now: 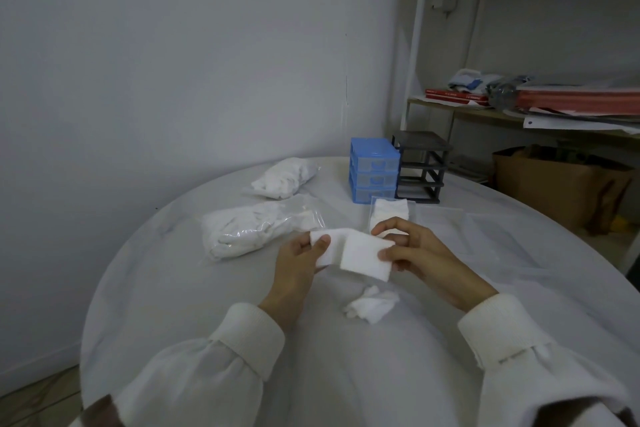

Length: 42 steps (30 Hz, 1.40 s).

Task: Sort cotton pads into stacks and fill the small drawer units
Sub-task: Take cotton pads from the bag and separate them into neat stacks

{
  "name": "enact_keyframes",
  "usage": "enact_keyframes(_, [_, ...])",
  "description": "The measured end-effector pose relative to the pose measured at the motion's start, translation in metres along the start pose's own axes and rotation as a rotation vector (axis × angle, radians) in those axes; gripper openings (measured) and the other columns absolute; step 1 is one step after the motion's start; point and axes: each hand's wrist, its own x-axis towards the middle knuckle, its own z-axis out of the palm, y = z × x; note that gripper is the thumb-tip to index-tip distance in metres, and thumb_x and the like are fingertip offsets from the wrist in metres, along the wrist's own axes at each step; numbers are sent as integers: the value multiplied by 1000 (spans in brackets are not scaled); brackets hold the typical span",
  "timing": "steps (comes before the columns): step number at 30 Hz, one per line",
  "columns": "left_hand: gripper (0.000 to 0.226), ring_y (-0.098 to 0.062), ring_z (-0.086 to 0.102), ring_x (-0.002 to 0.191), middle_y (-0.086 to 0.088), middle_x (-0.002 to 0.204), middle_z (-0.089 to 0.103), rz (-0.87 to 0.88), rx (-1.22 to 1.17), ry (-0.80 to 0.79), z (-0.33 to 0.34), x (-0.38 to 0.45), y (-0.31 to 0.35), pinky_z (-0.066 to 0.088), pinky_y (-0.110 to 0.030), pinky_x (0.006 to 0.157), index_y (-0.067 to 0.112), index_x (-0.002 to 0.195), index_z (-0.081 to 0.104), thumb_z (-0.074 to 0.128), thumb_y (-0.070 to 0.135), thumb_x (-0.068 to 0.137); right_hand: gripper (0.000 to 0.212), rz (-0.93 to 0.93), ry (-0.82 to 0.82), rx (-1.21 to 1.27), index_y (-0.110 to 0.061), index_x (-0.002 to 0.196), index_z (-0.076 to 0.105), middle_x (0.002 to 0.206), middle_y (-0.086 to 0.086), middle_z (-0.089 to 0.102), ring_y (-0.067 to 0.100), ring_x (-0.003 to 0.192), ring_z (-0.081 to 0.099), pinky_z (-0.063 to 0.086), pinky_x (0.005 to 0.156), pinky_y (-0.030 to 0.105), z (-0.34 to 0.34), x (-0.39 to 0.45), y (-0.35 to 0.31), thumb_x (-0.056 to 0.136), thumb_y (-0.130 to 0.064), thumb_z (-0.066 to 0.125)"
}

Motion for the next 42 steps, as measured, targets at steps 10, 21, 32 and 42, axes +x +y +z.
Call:
enact_keyframes(10, [21,-9,67,81,-2,92,69,-78,18,-247,8,-11,5,56,-20,69,8,105,64,44,11,98,35,-34,64,-140,-18,102,57,71,1,66,3,64,58,47,68,13,4,-1,2,74,-3,74])
enact_keyframes(21, [31,-8,69,71,1,78,73,-162,-32,-239,11,-11,10,55,-20,64,13,91,64,44,36,96,44,-103,214,-228,-23,102,55,65,-5,63,9,65,58,51,74,22,4,2,7,69,-10,80])
enact_keyframes(32, [10,-2,65,66,3,77,69,-55,-8,-98,5,-8,8,54,-17,66,10,87,68,59,10,90,33,-217,256,-400,-26,89,59,83,-4,66,6,75,61,49,68,11,4,4,13,75,1,72])
enact_keyframes(42, [11,-19,61,84,-3,85,67,-28,64,67,-2,0,2,49,-40,91,13,83,68,60,14,90,17,-81,76,-1011,-15,101,68,104,2,65,11,87,59,49,82,21,-3,6,30,84,-15,66])
